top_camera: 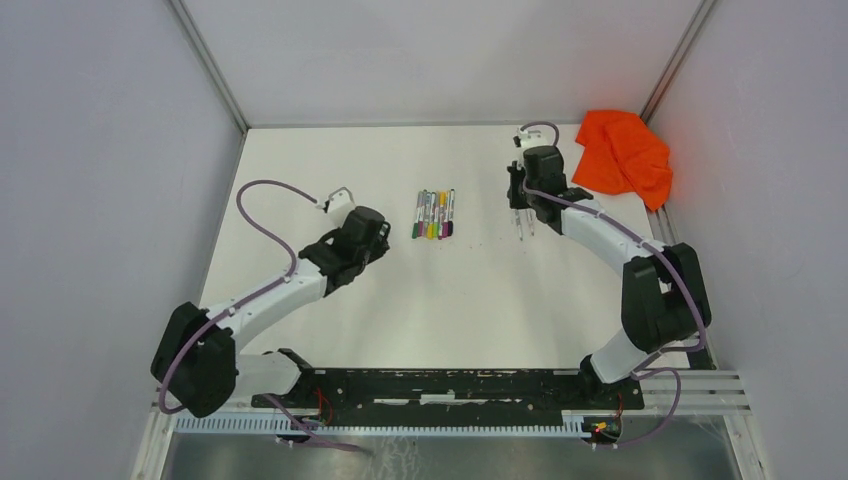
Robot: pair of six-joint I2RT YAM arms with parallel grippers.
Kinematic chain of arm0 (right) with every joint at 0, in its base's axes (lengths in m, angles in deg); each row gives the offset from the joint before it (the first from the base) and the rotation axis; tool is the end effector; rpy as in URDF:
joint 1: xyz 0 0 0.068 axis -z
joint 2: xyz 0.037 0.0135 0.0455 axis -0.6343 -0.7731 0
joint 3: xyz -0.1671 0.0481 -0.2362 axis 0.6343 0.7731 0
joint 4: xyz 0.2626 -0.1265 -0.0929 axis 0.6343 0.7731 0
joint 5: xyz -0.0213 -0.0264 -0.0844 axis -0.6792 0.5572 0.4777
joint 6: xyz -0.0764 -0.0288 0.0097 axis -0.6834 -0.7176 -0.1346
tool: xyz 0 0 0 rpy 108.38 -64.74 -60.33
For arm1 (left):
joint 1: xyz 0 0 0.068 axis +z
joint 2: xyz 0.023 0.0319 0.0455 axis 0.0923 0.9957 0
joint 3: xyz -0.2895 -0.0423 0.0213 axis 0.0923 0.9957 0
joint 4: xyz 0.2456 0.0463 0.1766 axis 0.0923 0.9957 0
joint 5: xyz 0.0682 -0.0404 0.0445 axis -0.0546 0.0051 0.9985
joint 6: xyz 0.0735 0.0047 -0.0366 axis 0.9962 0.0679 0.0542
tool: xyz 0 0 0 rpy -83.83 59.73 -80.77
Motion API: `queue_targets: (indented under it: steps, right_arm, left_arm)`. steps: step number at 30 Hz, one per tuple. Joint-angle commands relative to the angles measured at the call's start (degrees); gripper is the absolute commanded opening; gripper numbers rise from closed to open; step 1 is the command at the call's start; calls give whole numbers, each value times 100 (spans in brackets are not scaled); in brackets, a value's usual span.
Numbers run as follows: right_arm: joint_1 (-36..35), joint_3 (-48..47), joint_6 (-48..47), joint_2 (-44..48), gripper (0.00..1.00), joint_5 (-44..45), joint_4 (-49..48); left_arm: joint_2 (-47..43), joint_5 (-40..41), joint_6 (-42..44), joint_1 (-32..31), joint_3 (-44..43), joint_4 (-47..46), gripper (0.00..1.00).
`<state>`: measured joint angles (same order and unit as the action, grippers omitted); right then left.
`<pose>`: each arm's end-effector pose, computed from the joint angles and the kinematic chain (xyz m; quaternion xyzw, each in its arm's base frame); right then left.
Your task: Open the pen caps
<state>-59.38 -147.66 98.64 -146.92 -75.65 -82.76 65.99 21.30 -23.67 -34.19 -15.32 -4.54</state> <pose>0.4049 0.1401 0.2260 -0.0293 0.8859 0.0912 0.4538 0.2637 -0.1703 0.2155 -0.2104 0.8657 -0.1124 0.4400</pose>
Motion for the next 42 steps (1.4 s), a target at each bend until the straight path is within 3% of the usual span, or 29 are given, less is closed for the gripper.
queue_targets:
  steps: [1, 8, 18, 33, 42]
  right_arm:
    - [191, -407, -453, -308, 0, 472, 740]
    - [585, -552, -766, -614, 0, 581, 913]
    - [968, -644, -811, -1062, 0, 450, 904]
    - [1151, -824, -824, -1435, 0, 292, 878]
    - [1218, -992, -895, -1757, 4, 135, 941]
  left_arm:
    - [474, -1540, -394, 897, -53, -397, 2]
    - [1659, -2818, -726, 1655, -48, -1070, 2]
    - [2544, -3293, -937, 1928, -299, -1347, 2]
    - [1824, -2650, -972, 2098, -29, -692, 4]
    - [1756, -2466, -1032, 2128, 72, -630, 17]
